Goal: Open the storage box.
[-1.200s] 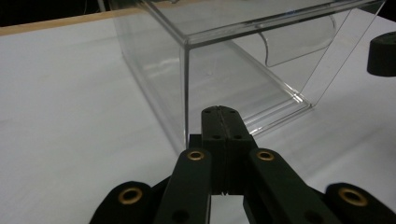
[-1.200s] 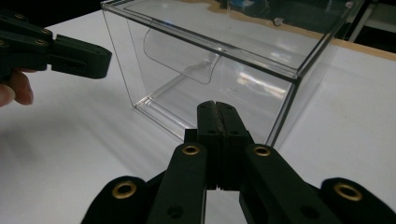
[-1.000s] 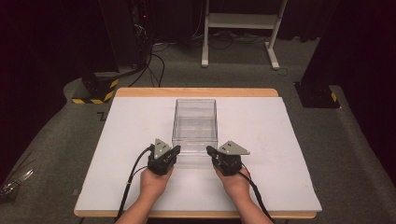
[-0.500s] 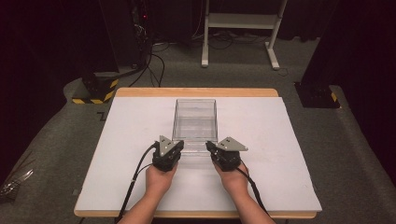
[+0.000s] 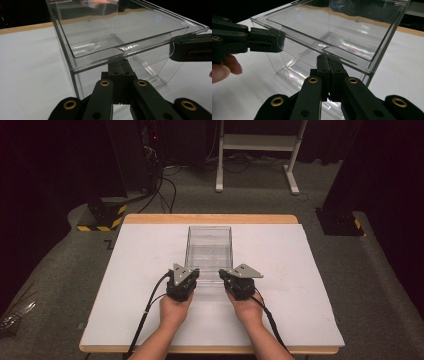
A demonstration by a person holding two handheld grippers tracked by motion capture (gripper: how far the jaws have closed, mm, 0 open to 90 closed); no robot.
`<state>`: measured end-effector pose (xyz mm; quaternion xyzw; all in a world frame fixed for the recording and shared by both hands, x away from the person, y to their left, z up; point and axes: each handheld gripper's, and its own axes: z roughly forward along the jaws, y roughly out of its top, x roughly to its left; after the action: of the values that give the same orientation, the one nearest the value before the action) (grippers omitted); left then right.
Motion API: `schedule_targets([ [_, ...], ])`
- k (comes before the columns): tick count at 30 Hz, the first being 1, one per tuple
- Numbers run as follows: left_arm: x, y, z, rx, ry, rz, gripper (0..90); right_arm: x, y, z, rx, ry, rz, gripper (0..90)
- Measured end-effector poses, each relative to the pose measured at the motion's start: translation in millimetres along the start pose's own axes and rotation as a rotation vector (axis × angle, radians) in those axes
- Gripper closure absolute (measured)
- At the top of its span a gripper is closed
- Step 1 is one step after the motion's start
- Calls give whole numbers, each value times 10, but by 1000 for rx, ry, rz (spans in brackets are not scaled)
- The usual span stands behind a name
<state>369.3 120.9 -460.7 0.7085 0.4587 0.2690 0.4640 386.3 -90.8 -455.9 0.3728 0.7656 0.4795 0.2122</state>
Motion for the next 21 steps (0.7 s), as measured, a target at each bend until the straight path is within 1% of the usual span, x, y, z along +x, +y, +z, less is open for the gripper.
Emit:
schedule_targets([
  [5, 8, -3, 5, -3, -11, 3, 900, -12, -5, 21, -2, 2, 14, 896],
  [10, 8, -9, 13, 7, -17, 4, 900, -29, -13, 47, -7, 8, 21, 900],
  [15, 6, -8, 1, 2, -25, 10, 900, -25, -24, 56, 0, 14, 21, 900],
  [16, 0, -1, -3, 2, -20, 13, 900, -22, -29, 59, -1, 17, 18, 900],
  [21, 4, 0, 2, -1, -21, 10, 900, -29, -34, 63, -7, 20, 12, 900],
])
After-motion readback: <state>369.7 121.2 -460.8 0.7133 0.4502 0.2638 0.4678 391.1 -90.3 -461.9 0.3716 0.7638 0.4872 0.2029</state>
